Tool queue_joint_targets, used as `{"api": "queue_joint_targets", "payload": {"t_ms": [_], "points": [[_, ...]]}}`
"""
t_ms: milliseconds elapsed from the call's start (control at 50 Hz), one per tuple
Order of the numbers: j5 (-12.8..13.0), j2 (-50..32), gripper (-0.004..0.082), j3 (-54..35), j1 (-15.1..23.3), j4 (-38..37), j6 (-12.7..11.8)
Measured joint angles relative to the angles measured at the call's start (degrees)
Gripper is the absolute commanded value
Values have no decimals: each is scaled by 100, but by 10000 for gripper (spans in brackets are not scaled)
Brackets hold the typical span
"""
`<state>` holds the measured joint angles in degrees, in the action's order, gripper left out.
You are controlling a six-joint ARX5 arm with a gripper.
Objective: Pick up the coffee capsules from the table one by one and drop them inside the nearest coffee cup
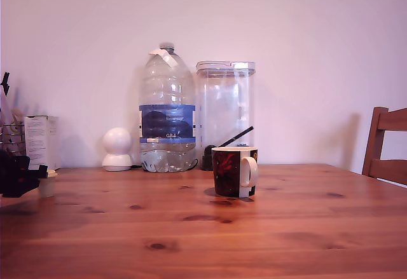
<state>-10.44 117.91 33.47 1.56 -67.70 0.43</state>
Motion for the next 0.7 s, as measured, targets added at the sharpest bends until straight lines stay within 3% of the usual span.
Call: {"api": "queue_joint_targets", "payload": {"t_ms": [280,340,500,700], "points": [[-2,-2,108,33,-39,358,-26],[-31,-2,190,33,-39,358,-22],[-153,-2,571,33,-39,286,120],[-120,-2,607,-11,-39,192,302]]}}
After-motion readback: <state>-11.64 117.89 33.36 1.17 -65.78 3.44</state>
